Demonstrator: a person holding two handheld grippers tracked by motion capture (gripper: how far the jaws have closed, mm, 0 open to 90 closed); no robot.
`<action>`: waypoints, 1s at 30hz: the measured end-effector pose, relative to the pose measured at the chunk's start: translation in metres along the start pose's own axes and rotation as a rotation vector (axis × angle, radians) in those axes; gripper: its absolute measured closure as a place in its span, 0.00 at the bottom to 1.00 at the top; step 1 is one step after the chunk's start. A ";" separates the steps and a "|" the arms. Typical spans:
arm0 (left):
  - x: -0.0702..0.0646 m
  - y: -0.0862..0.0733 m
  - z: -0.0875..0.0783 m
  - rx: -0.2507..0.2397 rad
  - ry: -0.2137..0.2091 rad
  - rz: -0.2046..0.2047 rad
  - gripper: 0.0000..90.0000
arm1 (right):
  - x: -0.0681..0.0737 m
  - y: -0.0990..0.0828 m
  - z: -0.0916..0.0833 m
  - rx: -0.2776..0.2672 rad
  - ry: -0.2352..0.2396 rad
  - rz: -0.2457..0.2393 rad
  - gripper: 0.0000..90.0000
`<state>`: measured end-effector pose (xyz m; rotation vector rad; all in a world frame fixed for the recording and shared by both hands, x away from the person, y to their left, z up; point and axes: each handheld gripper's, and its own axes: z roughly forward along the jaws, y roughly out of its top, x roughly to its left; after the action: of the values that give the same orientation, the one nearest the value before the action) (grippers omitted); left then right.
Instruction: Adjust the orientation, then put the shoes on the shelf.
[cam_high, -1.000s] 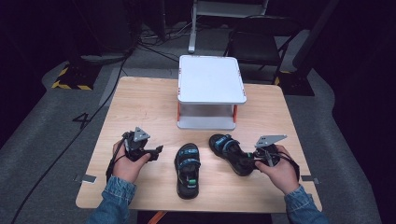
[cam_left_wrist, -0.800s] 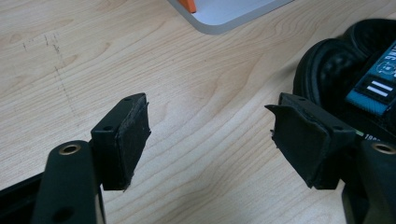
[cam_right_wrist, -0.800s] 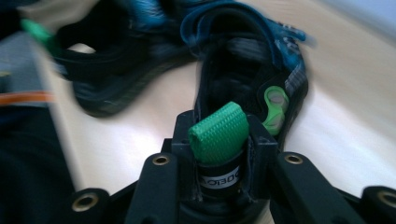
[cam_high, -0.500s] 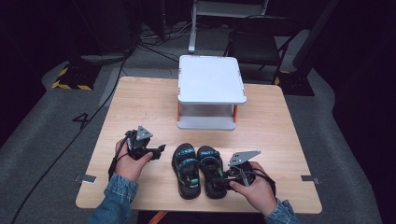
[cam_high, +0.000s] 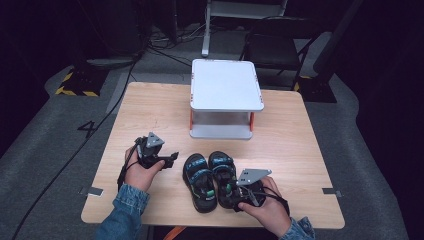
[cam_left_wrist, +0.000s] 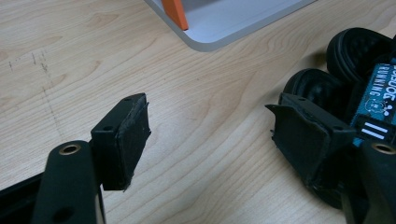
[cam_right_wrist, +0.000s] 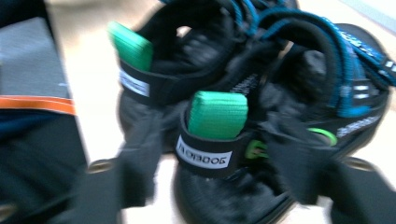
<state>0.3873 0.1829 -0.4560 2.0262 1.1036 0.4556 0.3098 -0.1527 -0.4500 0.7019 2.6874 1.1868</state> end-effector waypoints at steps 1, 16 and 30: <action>0.003 0.000 -0.001 0.000 -0.001 -0.007 0.31 | -0.001 0.002 -0.004 -0.008 0.022 0.026 0.35; 0.013 -0.012 -0.020 -0.007 0.049 -0.038 0.31 | -0.007 0.022 -0.018 -0.087 0.136 0.139 0.58; 0.021 -0.040 -0.042 0.017 0.099 -0.084 0.31 | -0.015 0.031 0.010 -0.015 0.127 0.240 0.57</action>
<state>0.3514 0.2320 -0.4608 1.9812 1.2512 0.5101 0.3377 -0.1346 -0.4357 1.0032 2.7528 1.3460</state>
